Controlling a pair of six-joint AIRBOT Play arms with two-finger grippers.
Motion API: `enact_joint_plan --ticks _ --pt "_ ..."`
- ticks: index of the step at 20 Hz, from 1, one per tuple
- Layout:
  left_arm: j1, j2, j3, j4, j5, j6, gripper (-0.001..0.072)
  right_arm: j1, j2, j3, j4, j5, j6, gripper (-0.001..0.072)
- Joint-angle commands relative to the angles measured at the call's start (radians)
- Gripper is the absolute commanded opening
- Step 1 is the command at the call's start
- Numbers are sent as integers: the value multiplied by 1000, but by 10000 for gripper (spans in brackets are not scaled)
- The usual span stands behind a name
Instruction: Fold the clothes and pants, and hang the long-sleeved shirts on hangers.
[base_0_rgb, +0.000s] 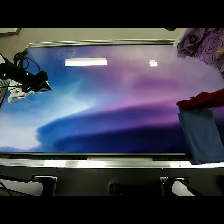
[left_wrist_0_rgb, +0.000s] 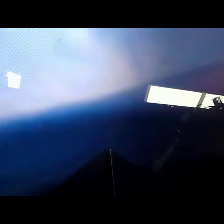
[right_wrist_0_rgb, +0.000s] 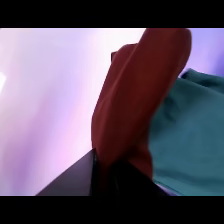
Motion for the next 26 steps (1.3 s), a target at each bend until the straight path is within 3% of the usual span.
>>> enact_joint_plan --ticks 1,8,17,26 --pt "0 0 1 0 -9 0 15 -1 24 1 -142 150 12 26" --pt "0 0 1 0 -19 0 15 -1 26 -67 -401 372 -94 27" --pt "0 0 1 1 -31 16 15 -1 81 -447 -469 264 -67 28" --pt "0 0 1 1 -31 37 15 -1 81 -624 -518 246 -36 29"
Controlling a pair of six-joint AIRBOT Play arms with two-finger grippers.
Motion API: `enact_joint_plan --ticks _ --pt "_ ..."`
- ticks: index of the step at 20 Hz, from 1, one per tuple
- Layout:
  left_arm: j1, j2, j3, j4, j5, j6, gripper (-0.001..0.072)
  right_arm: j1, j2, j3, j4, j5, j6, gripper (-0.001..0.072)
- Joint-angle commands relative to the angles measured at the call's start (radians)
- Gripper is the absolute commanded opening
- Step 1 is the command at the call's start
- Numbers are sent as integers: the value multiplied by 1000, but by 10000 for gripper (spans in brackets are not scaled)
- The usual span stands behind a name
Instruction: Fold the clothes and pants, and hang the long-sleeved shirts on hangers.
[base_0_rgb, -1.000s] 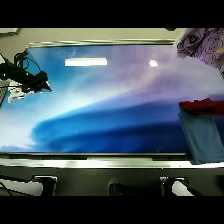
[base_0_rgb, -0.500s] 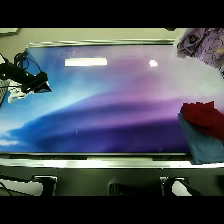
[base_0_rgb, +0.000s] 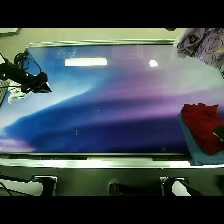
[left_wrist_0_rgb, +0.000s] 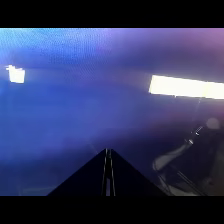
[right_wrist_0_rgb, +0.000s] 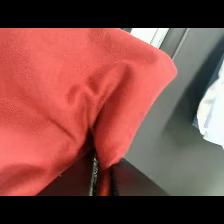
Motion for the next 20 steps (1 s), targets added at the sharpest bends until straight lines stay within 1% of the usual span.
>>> enact_joint_plan --ticks 1,8,9,11,12,13,15,16,17,19,20 --pt "0 0 1 0 0 2 15 0 1 -54 -14 9 14 29" --pt "0 0 1 0 0 2 15 0 1 -89 -15 48 14 38" --pt "0 0 1 0 0 2 15 0 1 -89 -15 53 14 112" --pt "0 0 1 0 0 2 15 0 1 -89 -30 60 13 398" --pt "0 0 1 0 0 2 15 0 1 -89 -37 59 4 440" --pt "0 0 1 0 0 2 15 0 2 -88 -43 54 -6 440" --pt "0 1 1 0 0 2 15 2 21 -64 -35 -11 -37 436" --pt "0 3 1 0 1 2 15 2 38 -29 7 -79 -63 394" --pt "0 8 1 0 5 2 15 5 54 10 74 -156 -101 319" --pt "0 30 2 1 35 3 15 50 72 98 258 -337 -238 220" --pt "0 51 1 1 69 12 15 106 72 138 345 -406 -320 189"
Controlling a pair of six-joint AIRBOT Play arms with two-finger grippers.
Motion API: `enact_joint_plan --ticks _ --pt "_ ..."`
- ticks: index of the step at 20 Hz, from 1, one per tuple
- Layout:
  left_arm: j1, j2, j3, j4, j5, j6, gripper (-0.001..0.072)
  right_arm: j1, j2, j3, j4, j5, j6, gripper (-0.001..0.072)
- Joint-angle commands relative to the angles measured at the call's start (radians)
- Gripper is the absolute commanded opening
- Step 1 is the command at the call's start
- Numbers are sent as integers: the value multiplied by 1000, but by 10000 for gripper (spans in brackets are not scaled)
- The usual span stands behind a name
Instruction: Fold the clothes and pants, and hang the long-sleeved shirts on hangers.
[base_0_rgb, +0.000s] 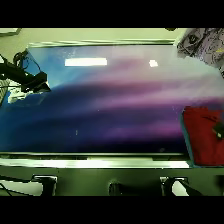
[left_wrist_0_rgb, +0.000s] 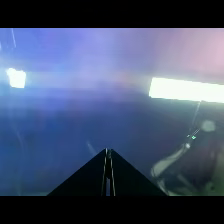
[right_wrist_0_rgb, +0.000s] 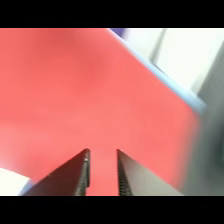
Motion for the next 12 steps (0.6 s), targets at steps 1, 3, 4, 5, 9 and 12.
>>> enact_joint_plan --ticks 1,3,4,5,9,12 --pt "-2 54 1 1 92 34 15 142 18 122 290 -288 -248 176" --pt "-11 113 0 10 176 102 15 306 18 137 350 -363 -312 26" --pt "-18 143 0 36 212 124 14 398 16 137 355 -385 -311 29" --pt "-27 171 0 84 237 125 14 488 11 137 355 -396 -305 29" --pt "-44 280 -104 227 304 125 14 777 -1 137 354 -407 -304 29" --pt "-44 374 -251 248 386 124 14 895 -3 137 354 -407 -296 29"
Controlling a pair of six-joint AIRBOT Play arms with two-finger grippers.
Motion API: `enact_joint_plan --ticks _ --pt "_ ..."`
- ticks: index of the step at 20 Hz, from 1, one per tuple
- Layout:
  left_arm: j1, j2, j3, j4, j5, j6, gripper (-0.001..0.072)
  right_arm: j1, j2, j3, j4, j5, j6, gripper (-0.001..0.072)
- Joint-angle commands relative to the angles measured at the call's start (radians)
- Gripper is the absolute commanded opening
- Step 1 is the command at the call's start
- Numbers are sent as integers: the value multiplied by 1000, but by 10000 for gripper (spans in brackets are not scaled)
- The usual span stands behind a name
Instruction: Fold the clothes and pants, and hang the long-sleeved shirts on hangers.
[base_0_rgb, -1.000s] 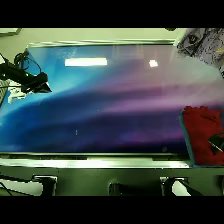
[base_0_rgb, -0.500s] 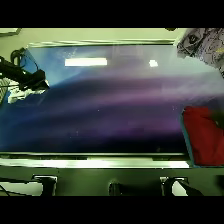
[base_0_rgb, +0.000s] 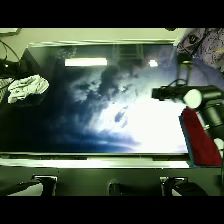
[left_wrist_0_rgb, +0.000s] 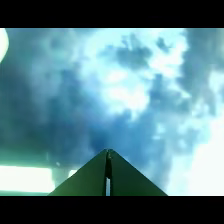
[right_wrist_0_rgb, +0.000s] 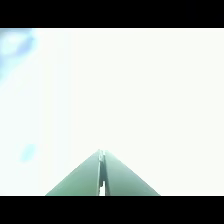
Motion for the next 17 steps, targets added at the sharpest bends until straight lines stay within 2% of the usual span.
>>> enact_joint_plan --ticks 1,17 --pt "-3 105 -143 58 117 6 14 156 -3 3 16 -22 -3 30" --pt "-3 108 -167 63 116 0 17 170 -3 3 12 -18 -4 30"
